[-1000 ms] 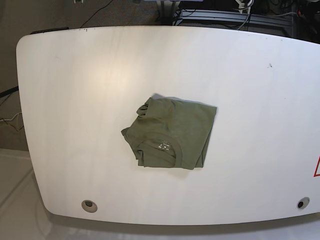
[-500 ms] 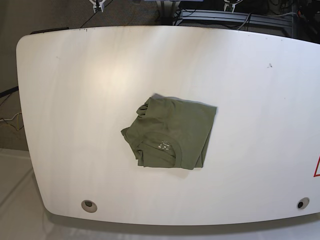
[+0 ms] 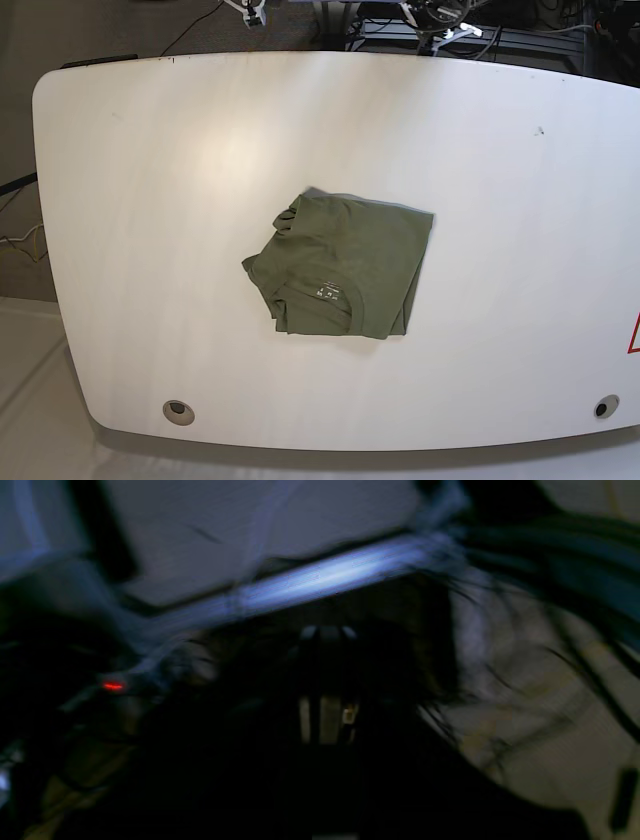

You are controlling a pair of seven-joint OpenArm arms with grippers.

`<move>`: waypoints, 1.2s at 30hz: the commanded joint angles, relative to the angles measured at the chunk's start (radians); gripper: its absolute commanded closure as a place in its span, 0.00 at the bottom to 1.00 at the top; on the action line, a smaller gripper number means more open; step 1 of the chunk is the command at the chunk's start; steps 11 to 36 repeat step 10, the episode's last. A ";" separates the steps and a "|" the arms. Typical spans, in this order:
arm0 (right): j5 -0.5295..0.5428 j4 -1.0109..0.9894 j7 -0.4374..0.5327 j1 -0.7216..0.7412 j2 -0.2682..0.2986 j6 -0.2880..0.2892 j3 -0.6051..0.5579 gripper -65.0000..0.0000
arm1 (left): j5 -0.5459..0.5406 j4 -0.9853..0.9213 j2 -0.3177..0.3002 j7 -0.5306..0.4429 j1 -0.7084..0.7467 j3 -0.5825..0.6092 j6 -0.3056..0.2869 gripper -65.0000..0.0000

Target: Fold the T-shirt properly

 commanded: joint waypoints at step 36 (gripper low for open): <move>0.010 0.001 -0.001 -0.001 0.025 -0.014 0.010 1.00 | 0.000 -0.001 -0.049 0.055 -0.007 0.003 0.011 1.00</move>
